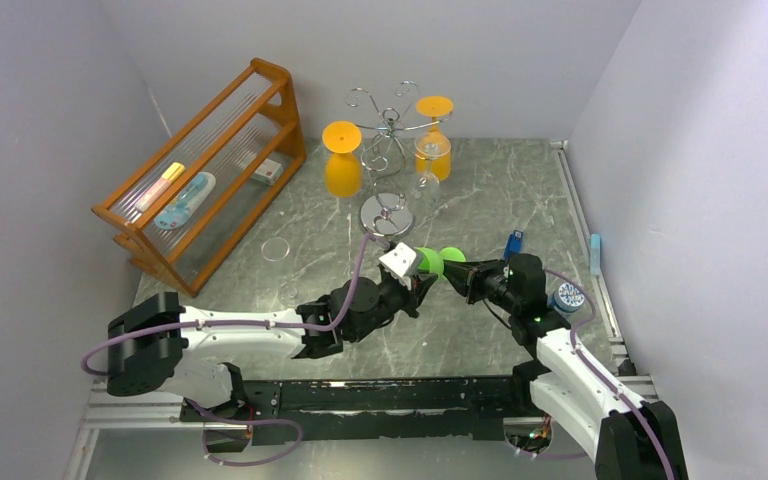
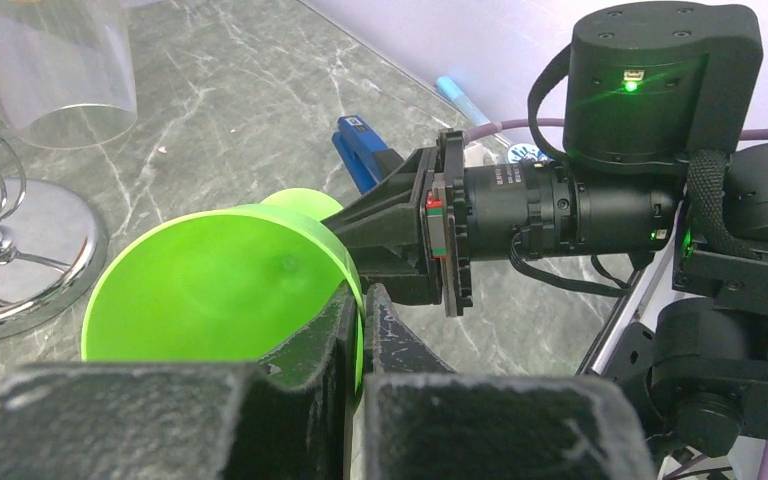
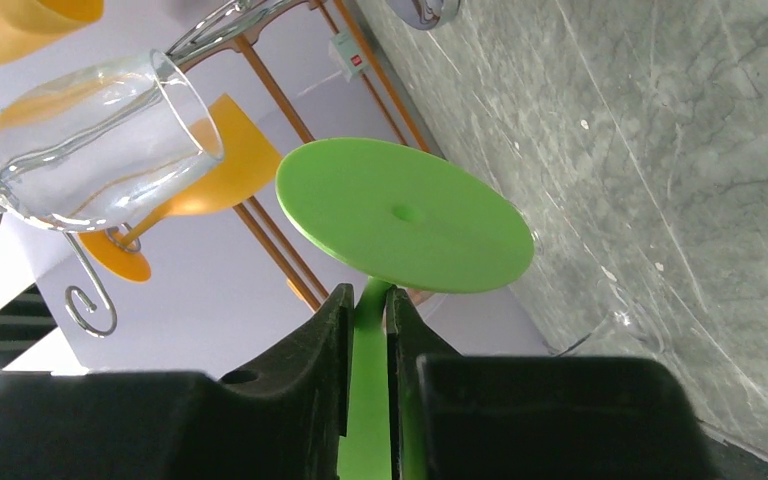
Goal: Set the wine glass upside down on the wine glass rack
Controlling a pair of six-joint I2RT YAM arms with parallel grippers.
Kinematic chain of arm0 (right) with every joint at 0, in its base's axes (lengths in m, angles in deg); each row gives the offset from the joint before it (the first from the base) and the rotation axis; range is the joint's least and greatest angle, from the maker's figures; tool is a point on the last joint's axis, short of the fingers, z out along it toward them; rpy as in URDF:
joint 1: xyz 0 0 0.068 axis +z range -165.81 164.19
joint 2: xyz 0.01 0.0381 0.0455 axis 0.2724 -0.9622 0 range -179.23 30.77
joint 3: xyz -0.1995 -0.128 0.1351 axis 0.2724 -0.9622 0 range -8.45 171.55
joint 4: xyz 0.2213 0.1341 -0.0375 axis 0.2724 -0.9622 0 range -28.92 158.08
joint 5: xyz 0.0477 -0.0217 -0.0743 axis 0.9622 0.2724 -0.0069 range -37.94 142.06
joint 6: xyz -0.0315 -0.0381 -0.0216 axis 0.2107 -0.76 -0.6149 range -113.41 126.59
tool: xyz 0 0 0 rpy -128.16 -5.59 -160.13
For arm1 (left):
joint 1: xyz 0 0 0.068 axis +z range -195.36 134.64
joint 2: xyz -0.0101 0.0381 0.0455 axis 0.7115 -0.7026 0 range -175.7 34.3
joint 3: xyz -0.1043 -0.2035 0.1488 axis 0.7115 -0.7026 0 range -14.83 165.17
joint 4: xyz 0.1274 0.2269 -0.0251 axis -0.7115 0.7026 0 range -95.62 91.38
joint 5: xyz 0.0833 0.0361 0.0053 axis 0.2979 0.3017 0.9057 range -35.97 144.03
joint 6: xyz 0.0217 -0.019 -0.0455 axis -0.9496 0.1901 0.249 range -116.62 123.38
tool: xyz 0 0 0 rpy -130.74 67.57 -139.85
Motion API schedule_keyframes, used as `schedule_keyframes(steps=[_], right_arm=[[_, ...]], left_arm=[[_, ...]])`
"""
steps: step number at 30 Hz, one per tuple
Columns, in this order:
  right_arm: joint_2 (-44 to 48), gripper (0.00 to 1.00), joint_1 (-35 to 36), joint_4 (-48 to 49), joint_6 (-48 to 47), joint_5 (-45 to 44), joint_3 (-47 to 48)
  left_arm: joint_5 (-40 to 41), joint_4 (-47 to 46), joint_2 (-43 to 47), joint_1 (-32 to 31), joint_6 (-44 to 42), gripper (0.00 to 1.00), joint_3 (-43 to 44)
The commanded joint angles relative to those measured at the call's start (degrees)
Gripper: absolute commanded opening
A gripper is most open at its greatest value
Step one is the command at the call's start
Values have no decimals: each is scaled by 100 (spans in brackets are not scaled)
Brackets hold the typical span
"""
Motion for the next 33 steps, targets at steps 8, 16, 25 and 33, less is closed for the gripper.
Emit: schedule_keyframes(steps=[8, 16, 25, 33], right_arm=[[72, 29, 57, 350, 224, 398, 254], [-62, 8, 57, 774, 332, 493, 167], [-8, 0, 50, 630, -802, -177, 344], [-303, 0, 43, 1658, -2818, -792, 483]], left_arm=[[-369, -401, 16, -45, 231, 5, -212], [-591, -440, -10, -44, 265, 5, -200], [-621, 917, 516, -40, 779, 65, 120], [-368, 3362, 1182, 14, 1327, 94, 947]])
